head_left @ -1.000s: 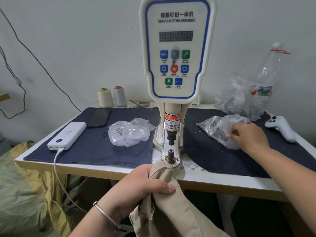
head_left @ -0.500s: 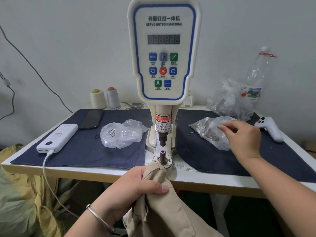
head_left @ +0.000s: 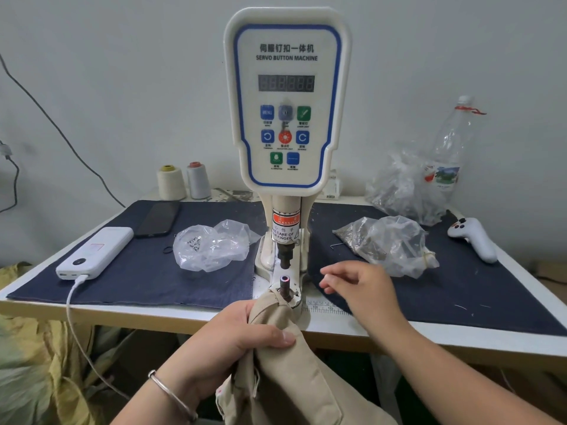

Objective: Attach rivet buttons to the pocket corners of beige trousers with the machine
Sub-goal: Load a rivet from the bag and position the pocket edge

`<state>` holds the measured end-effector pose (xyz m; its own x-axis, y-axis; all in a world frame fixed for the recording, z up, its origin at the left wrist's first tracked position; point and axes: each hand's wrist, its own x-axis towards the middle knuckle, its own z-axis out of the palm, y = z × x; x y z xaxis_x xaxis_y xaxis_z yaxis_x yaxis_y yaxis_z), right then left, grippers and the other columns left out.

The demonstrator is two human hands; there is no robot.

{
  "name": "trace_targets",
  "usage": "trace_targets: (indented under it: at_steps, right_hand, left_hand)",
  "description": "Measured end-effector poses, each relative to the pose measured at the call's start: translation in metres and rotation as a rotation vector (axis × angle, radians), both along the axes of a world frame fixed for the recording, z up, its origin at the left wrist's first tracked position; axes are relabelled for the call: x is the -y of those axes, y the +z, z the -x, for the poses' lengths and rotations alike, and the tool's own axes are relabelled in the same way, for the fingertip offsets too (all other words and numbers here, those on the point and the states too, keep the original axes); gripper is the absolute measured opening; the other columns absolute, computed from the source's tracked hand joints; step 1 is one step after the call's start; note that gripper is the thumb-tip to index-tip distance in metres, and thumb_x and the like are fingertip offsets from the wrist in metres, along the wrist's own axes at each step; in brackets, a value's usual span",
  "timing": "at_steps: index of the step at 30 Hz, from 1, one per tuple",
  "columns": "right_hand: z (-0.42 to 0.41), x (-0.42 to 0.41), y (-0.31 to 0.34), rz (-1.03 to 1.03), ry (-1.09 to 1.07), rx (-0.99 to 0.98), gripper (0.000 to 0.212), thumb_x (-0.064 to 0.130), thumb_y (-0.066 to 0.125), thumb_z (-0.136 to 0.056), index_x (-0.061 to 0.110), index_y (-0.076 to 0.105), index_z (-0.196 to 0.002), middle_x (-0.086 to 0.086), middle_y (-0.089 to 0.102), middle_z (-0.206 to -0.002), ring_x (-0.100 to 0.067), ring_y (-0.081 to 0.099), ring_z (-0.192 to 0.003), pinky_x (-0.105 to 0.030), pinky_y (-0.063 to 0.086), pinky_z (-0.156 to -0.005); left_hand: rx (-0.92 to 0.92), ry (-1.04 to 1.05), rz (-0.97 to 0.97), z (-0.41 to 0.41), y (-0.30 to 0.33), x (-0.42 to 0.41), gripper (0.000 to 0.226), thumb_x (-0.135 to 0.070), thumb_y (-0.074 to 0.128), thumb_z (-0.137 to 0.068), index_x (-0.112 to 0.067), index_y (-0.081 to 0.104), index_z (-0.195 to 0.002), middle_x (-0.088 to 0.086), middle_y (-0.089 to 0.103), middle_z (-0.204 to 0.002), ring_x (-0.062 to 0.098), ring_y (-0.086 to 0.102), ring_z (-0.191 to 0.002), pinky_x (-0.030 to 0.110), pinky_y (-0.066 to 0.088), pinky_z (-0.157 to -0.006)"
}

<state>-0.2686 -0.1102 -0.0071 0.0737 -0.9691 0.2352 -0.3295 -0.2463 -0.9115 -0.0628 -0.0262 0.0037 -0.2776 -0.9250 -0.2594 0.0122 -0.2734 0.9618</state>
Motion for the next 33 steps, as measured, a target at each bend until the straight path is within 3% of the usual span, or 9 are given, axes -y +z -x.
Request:
trace_targets:
  at_steps: [10,16,20,28,33]
  right_hand:
    - [-0.011,-0.008,0.007,-0.071,-0.007,0.119,0.014,-0.002,0.067,-0.084,0.009,0.075,-0.082,-0.002,0.074,-0.070,-0.010,0.069,-0.063,-0.010,0.051,-0.061]
    - [-0.009,-0.011,0.010,-0.066,-0.019,0.112,0.017,0.001,0.072,-0.082,0.018,0.077,-0.080,-0.002,0.075,-0.071,-0.013,0.071,-0.072,-0.013,0.054,-0.068]
    - [-0.009,-0.011,0.013,-0.073,-0.023,0.126,0.019,0.002,0.072,-0.082,0.020,0.076,-0.080,-0.001,0.075,-0.071,-0.013,0.071,-0.072,-0.013,0.053,-0.066]
    - [-0.008,-0.011,0.011,-0.081,-0.050,0.121,0.019,0.003,0.070,-0.083,0.020,0.075,-0.077,0.001,0.074,-0.069,-0.011,0.069,-0.069,-0.010,0.051,-0.062]
    - [-0.006,-0.012,0.010,-0.068,-0.055,0.110,0.022,0.001,0.068,-0.083,0.020,0.074,-0.074,0.005,0.073,-0.067,-0.008,0.068,-0.066,-0.009,0.048,-0.056]
  left_hand:
    - [-0.041,0.012,-0.013,-0.005,0.000,0.003,0.051,-0.007,0.078,-0.066,0.019,0.059,-0.105,0.043,0.060,-0.114,0.039,0.066,-0.092,0.039,0.054,-0.084]
    - [-0.026,0.035,-0.006,-0.003,0.000,0.003,0.053,-0.008,0.078,-0.065,0.021,0.057,-0.104,0.044,0.058,-0.115,0.038,0.064,-0.092,0.041,0.051,-0.086]
    - [-0.032,0.040,-0.007,-0.003,0.001,0.003,0.051,-0.008,0.078,-0.065,0.020,0.057,-0.102,0.043,0.059,-0.114,0.036,0.065,-0.090,0.037,0.053,-0.081]
    - [-0.053,0.018,-0.010,-0.006,-0.002,0.005,0.051,-0.008,0.079,-0.067,0.018,0.060,-0.106,0.042,0.061,-0.115,0.042,0.065,-0.097,0.044,0.052,-0.092]
    - [-0.062,0.023,-0.012,-0.006,-0.003,0.006,0.049,-0.008,0.079,-0.066,0.017,0.061,-0.104,0.043,0.061,-0.115,0.041,0.066,-0.095,0.042,0.053,-0.089]
